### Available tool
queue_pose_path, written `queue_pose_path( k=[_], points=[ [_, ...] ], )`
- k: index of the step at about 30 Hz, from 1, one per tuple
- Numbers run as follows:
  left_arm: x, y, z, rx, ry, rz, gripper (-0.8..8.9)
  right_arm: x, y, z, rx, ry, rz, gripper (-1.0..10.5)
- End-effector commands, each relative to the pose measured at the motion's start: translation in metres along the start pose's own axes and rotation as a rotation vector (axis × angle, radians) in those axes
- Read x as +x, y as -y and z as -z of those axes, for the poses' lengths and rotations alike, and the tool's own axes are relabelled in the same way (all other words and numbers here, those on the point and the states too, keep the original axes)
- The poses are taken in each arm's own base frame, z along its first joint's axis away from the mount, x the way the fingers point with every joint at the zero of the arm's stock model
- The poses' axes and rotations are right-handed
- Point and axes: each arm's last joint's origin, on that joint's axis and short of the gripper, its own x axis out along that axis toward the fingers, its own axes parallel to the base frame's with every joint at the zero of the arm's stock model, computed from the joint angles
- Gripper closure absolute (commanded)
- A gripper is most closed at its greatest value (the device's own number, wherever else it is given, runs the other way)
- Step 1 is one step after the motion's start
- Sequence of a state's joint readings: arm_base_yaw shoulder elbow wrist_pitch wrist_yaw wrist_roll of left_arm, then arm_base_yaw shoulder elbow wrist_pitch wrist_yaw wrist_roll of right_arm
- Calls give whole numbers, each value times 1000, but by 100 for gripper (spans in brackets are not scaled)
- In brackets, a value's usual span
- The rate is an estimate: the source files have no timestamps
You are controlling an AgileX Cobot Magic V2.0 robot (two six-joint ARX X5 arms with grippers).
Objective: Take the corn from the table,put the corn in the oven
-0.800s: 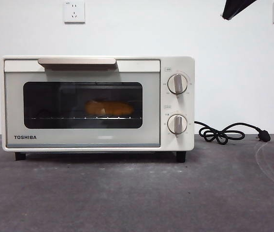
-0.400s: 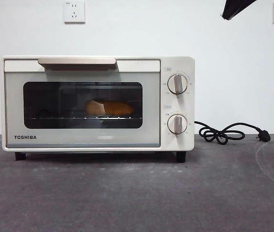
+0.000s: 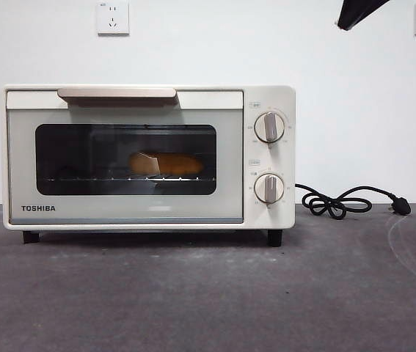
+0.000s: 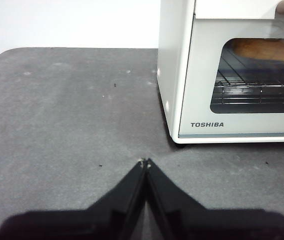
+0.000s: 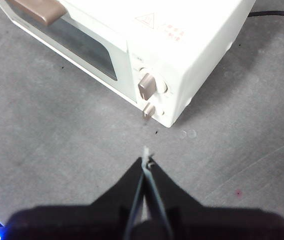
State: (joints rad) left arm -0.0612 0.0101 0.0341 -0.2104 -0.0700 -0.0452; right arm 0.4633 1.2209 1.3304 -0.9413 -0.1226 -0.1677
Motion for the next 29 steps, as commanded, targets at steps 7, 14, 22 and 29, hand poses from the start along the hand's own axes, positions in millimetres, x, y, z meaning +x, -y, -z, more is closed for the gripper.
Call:
queue_pose_path(
  k=[7,14,22,29],
  points=[
    [1,0,2,5,2,2,817,0,3,0,-93,-12,85,957],
    [1,0,2,5,2,2,817,-4,9,0,-112,-28,225,957],
    [1,0,2,5,2,2,817,-36,47,1,-39,337,232,957],
    [1,0,2,5,1,2,817,-53,63,66,106,480,406,957]
  ],
)
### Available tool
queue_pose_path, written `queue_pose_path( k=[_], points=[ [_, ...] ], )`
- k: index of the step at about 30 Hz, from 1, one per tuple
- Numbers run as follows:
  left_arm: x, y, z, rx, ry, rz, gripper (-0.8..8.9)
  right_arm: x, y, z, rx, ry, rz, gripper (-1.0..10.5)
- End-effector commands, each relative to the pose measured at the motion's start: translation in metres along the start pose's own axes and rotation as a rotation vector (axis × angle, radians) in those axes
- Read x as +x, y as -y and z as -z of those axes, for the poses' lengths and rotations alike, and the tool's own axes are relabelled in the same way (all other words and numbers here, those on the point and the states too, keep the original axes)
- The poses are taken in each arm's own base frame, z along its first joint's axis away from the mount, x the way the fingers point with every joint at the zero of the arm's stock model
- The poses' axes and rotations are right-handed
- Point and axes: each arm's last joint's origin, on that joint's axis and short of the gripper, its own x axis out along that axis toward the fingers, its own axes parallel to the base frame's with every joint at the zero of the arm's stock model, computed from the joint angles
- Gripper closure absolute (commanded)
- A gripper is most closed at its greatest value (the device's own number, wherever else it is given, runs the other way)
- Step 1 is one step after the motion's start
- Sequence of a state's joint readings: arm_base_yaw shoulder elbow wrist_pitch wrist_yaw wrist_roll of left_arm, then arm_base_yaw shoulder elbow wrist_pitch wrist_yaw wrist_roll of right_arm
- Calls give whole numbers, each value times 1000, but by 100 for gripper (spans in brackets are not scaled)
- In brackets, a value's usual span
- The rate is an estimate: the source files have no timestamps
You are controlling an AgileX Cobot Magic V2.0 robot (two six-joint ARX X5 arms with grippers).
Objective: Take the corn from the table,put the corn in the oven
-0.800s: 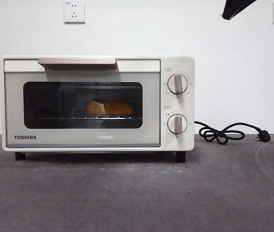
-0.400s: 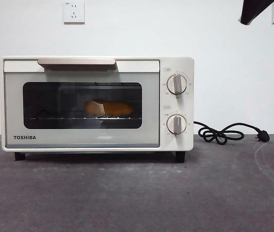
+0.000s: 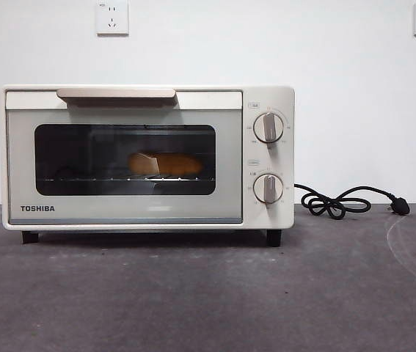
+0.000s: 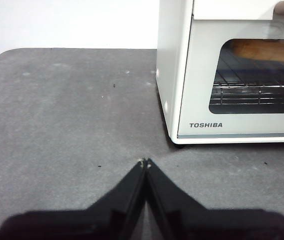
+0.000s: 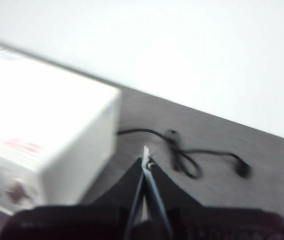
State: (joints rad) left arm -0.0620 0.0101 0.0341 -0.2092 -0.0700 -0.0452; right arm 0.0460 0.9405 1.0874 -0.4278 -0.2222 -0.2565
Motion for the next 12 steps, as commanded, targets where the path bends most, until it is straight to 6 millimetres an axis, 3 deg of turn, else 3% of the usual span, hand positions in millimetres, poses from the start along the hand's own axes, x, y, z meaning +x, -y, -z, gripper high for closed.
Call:
queue_pose_path(
  k=[1,6,12],
  points=[
    [1,0,2,5,-1,1,817,-13,2,40,57,-33,78,957],
    [1,0,3,6,-2,1,817,-30,-11,108,65,-7,191,957],
    [1,0,3,6,-3,1,817,-29,-36,191,68,52,213,957]
  ],
)
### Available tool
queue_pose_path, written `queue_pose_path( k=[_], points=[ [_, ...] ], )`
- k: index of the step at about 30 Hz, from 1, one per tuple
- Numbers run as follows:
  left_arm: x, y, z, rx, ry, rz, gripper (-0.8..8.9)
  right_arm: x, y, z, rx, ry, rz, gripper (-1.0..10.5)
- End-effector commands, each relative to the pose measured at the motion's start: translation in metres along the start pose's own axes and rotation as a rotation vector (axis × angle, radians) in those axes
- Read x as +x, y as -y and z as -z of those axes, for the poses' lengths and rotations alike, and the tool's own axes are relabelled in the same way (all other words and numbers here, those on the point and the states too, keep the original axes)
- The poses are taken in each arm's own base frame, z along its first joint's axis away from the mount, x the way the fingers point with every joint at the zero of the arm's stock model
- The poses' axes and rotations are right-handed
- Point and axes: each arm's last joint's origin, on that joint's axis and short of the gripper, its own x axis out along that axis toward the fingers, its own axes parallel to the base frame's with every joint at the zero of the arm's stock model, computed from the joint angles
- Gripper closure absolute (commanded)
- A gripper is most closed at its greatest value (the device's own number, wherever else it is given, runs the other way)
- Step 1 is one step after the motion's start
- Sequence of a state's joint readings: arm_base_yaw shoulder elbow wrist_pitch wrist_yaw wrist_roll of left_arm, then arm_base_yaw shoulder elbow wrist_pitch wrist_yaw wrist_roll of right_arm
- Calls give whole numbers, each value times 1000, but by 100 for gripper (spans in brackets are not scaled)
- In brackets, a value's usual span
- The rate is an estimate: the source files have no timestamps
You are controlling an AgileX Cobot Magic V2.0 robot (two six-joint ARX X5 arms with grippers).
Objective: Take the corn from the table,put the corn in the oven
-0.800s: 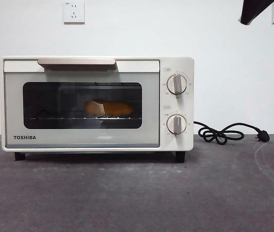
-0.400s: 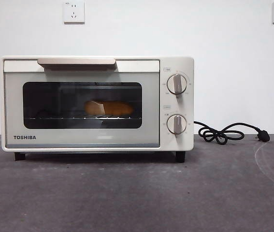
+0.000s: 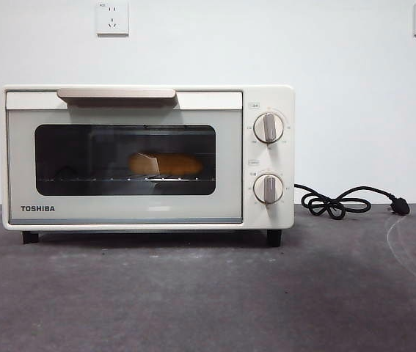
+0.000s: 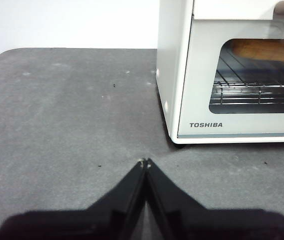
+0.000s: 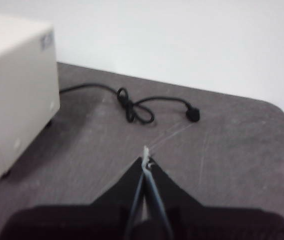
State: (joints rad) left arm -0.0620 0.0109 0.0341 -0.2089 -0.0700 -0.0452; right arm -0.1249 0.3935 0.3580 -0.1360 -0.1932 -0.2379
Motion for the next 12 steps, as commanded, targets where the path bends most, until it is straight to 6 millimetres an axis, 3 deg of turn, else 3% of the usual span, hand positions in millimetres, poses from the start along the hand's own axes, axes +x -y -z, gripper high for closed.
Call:
queue_pose_path(
  k=[1,7,12],
  points=[
    [1,0,3,6,-3,1,817,-1,-11,45,50,-13,-2,957],
    [1,0,3,6,-5,1,817,-4,-22,88,222,-13,0,957],
    [1,0,3,6,-6,0,817,-7,-22,89,264,-5,38,946]
  ],
)
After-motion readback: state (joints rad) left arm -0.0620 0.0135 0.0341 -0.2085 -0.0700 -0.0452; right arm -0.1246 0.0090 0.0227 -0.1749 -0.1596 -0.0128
